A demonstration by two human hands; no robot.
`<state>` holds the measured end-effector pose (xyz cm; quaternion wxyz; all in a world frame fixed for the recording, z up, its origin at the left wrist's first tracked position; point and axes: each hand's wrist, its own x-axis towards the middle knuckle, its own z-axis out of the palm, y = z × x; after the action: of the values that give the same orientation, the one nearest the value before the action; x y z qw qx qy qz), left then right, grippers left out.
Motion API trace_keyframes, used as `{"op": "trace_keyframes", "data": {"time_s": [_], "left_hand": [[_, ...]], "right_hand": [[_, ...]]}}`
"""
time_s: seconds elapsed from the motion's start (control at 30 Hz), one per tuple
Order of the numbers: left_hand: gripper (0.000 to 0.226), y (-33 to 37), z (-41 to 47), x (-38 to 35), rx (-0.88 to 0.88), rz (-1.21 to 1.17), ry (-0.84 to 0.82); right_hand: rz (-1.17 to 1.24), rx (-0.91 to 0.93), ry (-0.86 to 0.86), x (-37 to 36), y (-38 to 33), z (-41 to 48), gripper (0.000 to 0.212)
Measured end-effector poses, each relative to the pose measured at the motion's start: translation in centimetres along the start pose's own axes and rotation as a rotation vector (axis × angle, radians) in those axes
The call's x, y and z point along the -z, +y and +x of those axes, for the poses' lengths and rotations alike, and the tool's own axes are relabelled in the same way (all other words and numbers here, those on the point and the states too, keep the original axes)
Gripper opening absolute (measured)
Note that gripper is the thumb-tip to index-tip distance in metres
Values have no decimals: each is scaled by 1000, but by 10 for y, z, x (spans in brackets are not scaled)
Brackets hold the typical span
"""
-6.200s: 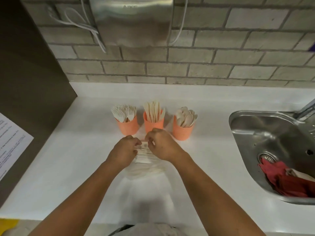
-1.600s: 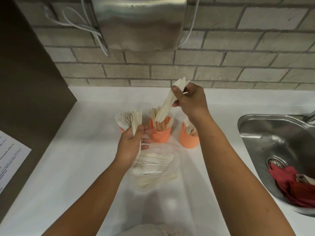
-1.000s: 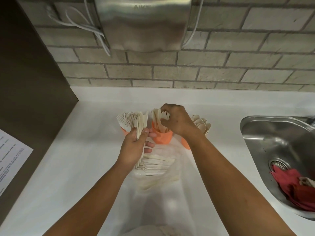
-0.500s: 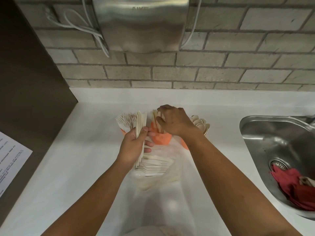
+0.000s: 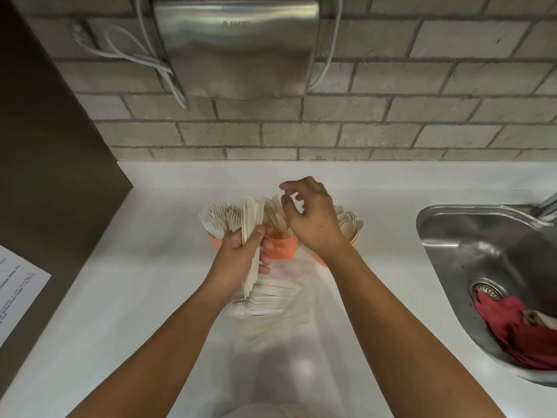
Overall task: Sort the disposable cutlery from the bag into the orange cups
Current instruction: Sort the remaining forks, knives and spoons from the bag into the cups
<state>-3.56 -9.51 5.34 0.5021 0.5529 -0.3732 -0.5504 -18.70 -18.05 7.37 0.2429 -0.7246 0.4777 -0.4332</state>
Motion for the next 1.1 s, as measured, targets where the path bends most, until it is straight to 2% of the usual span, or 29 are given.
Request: {"op": "trace_keyframes", "data": {"time_s": [0.07,0.17,0.27,0.33,0.43,0.5,0.67,0.8,1.0,1.1], "left_hand": [[27,3,-2,-4,-9,-13,-65],[29,6,-6,-9,0,-64,-145],[37,9,-9,-14,10,-97,-204],[35,11,-11,-16,0,-105,-235],[30,12,-15,-19,2,-103,-290],[29,13,-17,-21,17,-95,-282],[33,10,-20,-26,-40,71,-138],[34,7,-25,-33,-94,118,-120],[26,3,-26,-38,-104,139,-66],[24,2,-28,-37,-76,132,-79]], "right_hand": [[90,-87,-70,5,-12,-2,21],[257,-253,-292,15,-27,-3,19],[505,-355,-298,26,-35,-4,14],[528,-395,-346,32,-36,-6,18],[470,-353,-436,37,-35,-9,24],[474,-357,-380,40,-36,-12,19],[405,-419,-156,43,-26,-18,13],[492,-480,-107,50,-26,-24,2],[596,-561,-21,58,-24,-27,8],[617,-556,-115,56,-24,-31,6]]}}
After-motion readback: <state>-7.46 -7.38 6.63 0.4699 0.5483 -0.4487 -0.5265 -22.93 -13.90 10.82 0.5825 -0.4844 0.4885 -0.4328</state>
